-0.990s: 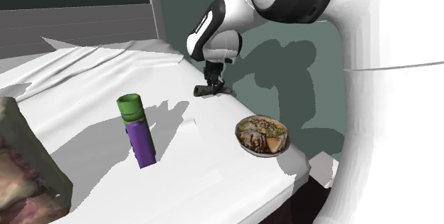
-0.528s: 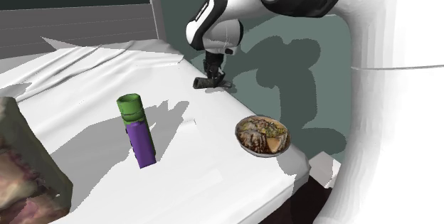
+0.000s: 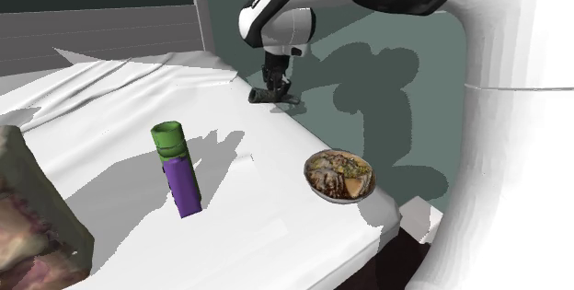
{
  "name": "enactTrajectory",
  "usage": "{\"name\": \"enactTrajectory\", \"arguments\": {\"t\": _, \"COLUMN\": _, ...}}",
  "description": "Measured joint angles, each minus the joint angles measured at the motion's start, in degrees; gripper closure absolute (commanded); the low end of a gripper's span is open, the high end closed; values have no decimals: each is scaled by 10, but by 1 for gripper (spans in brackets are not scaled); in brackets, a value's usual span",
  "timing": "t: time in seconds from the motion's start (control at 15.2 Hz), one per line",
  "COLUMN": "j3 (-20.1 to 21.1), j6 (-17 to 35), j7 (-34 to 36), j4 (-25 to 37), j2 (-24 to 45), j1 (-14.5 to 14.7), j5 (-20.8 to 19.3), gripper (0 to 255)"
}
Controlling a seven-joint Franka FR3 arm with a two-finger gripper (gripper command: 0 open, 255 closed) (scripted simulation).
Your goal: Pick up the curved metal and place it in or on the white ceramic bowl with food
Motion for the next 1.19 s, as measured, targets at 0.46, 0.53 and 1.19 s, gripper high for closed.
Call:
{"name": "enactTrajectory", "arguments": {"t": 0.46, "j3": -1, "j6": -34, "j7": 3, "j4": 6, "j2": -28, "j1": 1, "j5": -3, "gripper": 255}}
{"name": "enactTrajectory", "arguments": {"t": 0.53, "j3": -2, "j6": -29, "j7": 0, "j4": -16, "j2": -45, "j1": -1, "j5": -2, "gripper": 255}}
{"name": "enactTrajectory", "arguments": {"t": 1.19, "j3": -12, "j6": 23, "j7": -21, "j4": -273, "j2": -249, "j1": -11, "j5": -6, "gripper": 255}}
